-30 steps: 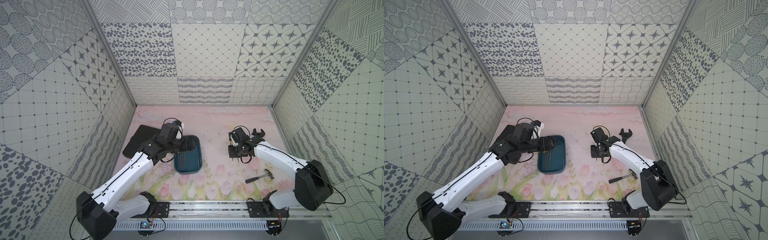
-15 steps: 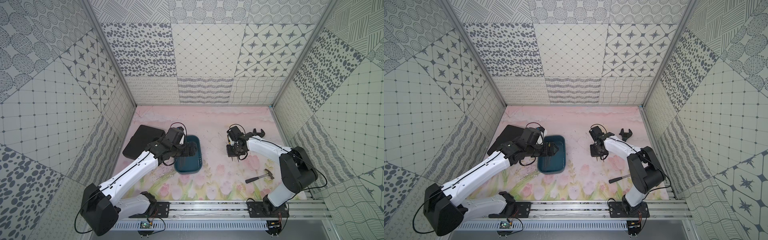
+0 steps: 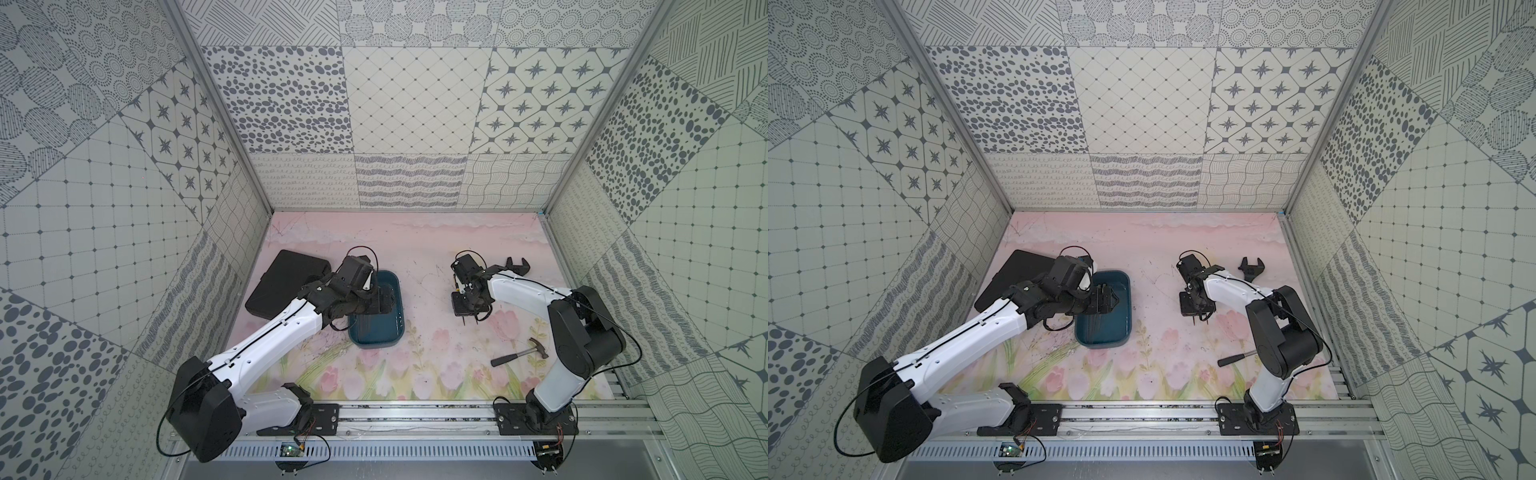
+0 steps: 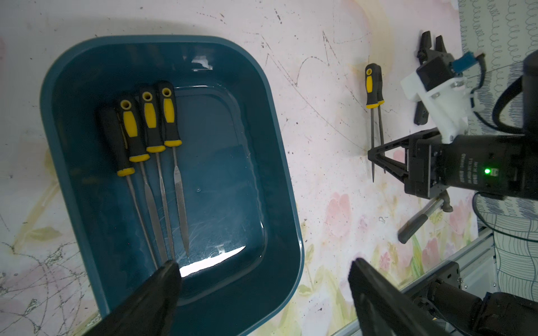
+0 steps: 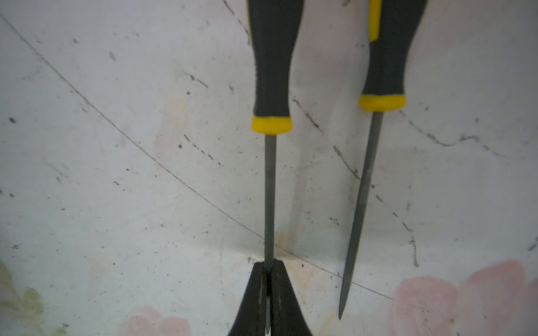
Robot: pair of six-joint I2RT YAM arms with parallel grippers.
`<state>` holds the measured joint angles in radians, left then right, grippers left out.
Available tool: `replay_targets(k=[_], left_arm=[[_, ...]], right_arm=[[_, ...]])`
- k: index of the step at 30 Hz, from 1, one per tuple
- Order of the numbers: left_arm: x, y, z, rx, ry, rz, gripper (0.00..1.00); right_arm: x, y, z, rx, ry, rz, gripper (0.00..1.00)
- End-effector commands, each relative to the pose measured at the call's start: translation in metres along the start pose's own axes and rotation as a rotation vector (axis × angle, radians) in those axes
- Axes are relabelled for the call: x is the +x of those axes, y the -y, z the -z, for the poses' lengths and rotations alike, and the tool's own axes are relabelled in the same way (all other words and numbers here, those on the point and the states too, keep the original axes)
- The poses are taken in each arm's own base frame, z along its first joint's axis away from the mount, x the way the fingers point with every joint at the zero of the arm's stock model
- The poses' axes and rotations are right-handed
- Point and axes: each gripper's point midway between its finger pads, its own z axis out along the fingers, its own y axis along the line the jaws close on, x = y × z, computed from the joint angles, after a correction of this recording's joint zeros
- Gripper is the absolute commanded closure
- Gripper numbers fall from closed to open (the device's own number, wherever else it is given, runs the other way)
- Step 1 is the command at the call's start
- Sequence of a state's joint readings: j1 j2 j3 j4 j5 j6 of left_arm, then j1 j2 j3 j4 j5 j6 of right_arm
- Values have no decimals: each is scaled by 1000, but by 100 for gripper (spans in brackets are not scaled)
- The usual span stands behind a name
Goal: Take the file tool out of the storage box
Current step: Place the file tool at the center of the board.
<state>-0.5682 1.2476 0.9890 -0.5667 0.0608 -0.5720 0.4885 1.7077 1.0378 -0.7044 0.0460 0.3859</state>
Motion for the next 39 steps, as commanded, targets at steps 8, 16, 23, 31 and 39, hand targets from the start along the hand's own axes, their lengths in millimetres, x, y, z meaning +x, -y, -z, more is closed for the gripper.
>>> replay_targets(k=[8, 16, 23, 31, 39], left_arm=[[-5, -4, 0, -53, 7, -31, 6], [-12, -9, -12, -103, 3, -53, 6], [-20, -15, -35, -158, -11, -70, 12], [-30, -31, -66, -269, -19, -91, 27], [-38, -48, -94, -378, -48, -89, 37]], right_arm=[[-11, -1, -7, 8, 18, -12, 91], [-10, 0, -9, 15, 14, -15, 86], [-18, 0, 5, 11, 61, -11, 82], [-25, -10, 47, -59, 177, 21, 64], [-19, -56, 89, -305, 304, 99, 55]])
